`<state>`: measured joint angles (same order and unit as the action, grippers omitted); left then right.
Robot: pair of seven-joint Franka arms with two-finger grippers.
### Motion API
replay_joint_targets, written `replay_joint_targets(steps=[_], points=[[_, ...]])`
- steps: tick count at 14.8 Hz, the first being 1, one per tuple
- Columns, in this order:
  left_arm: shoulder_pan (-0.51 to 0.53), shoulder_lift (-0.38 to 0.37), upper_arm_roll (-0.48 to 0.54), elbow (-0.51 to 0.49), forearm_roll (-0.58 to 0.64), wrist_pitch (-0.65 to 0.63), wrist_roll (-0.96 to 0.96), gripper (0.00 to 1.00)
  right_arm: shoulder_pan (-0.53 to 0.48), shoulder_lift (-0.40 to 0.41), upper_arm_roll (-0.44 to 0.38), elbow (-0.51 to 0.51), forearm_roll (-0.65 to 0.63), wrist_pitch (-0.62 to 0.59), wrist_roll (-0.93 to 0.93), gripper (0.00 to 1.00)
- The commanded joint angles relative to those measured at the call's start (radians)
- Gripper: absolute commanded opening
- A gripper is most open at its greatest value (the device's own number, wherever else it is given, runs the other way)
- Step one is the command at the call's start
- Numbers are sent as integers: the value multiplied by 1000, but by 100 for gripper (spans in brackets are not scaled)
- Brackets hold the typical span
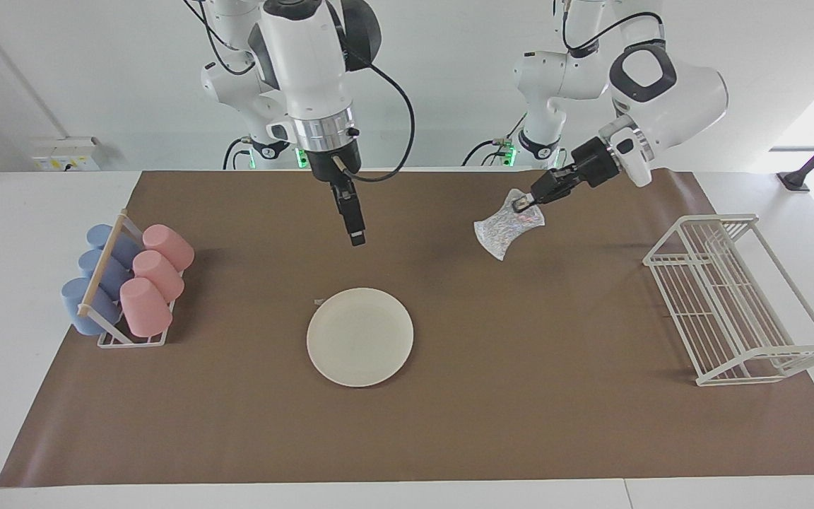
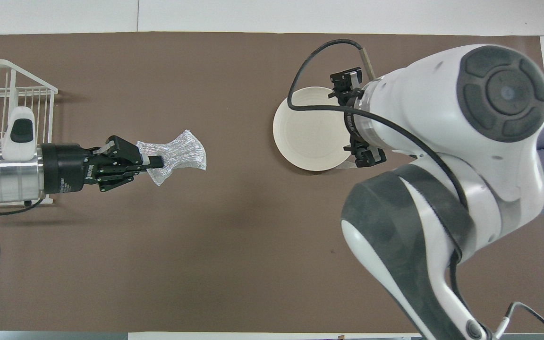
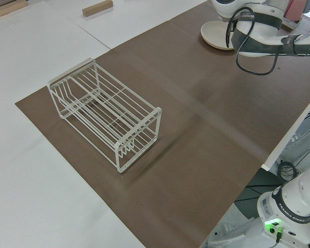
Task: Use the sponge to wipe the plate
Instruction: 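Pull the scrubber away with the left gripper while the right gripper retracts, then place the scrubber in the wire basket with the left gripper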
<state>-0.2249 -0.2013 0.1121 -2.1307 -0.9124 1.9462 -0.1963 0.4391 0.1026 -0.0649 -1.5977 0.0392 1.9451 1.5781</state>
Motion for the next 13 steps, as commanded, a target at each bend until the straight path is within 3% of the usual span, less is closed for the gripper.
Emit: replay_joint_targets(steps=[1,10,13], points=[[61,49,-9,98,152,-110,-5,0,-78,-46,7,-41,-10,-43,-246,100],[81,175,-8,403,763,-358,-6,0,-282,-67,7,-36,-13,-156,-1106,100],[72,192,-17,437,971,-380,-5,0,-315,-67,5,-34,-13,-160,-1312,100]])
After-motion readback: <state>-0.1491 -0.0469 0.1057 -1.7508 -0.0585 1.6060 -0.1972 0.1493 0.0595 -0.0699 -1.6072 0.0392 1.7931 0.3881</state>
